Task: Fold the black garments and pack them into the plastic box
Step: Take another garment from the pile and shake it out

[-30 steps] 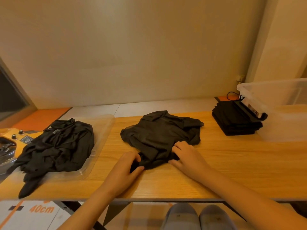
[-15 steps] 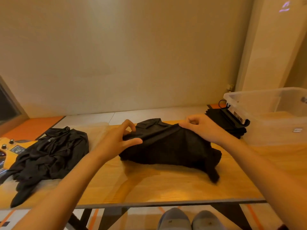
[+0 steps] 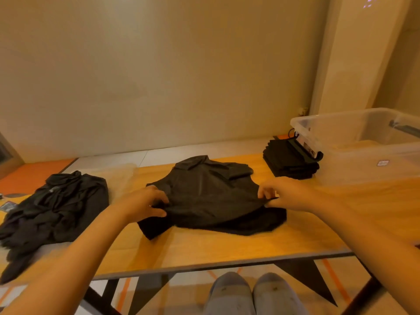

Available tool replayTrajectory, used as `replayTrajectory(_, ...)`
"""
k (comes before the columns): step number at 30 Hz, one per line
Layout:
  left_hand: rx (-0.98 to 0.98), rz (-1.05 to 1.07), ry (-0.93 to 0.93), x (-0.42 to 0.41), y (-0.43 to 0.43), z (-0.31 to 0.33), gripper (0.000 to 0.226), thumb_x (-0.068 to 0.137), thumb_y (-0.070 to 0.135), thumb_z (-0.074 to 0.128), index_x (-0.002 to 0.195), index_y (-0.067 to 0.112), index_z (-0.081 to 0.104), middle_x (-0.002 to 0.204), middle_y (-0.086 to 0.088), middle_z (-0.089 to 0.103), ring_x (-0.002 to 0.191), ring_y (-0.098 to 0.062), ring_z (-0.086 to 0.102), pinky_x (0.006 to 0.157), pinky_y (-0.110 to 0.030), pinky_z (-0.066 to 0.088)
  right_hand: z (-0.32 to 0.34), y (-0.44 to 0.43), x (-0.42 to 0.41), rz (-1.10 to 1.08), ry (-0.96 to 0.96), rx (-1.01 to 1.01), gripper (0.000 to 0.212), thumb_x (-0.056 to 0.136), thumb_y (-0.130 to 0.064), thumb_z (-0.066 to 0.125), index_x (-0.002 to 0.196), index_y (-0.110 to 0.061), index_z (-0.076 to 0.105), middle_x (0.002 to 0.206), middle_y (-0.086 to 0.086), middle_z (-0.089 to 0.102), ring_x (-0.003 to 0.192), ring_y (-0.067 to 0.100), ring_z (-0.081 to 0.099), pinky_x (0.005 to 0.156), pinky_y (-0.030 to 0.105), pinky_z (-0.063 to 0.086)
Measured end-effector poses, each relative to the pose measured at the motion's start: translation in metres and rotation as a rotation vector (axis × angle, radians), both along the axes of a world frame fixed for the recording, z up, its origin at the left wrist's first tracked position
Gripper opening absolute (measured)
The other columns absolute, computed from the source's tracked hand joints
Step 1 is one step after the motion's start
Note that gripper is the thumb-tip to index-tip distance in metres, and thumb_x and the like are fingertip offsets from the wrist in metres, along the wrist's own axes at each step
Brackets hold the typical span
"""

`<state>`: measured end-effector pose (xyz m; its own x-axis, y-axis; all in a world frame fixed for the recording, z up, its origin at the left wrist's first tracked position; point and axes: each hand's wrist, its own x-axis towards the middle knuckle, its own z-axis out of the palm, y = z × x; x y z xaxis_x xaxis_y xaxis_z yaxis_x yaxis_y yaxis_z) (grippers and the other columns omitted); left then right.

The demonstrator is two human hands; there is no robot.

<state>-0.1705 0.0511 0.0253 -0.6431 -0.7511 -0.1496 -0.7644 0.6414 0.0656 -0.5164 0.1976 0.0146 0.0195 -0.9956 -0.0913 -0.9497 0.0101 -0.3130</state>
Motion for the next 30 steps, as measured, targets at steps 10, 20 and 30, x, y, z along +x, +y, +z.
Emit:
replayTrajectory(10, -0.210, -0.031, 0.593, 0.035, 0.067, -0.061, 0.043, 0.066, 0.068, 0.060, 0.096, 0.037, 0.055, 0.103, 0.018, 0.050, 0.095, -0.002, 0.047, 0.077, -0.020, 0.043, -0.040, 0.032, -0.015, -0.172, -0.062, -0.141, 0.022, 0.086, -0.021, 0.068, 0.100, -0.035, 0.060, 0.104, -0.013, 0.058, 0.098, 0.005, 0.054, 0.080, 0.018, 0.046)
replayTrajectory(20, -0.040, 0.078, 0.663, 0.052, 0.069, -0.085, 0.033, 0.084, 0.015, 0.070, 0.098, 0.042, 0.057, 0.106, 0.014, 0.060, 0.103, -0.004, 0.055, 0.091, -0.029, 0.048, -0.044, 0.054, -0.015, -0.348, -0.276, -0.319, 0.018, 0.091, -0.013, 0.061, 0.100, -0.028, 0.060, 0.096, -0.007, 0.058, 0.084, 0.005, 0.054, 0.064, 0.017, 0.041)
replayTrajectory(30, -0.079, 0.085, 0.828, 0.052, 0.055, -0.039, 0.032, 0.097, 0.008, 0.046, 0.097, 0.038, 0.058, 0.089, 0.013, 0.066, 0.089, 0.003, 0.061, 0.078, -0.012, 0.045, -0.009, 0.066, -0.012, -0.399, -0.270, -0.653, 0.006, 0.093, -0.013, 0.056, 0.094, -0.019, 0.057, 0.086, -0.006, 0.058, 0.077, 0.010, 0.056, 0.062, 0.028, 0.044)
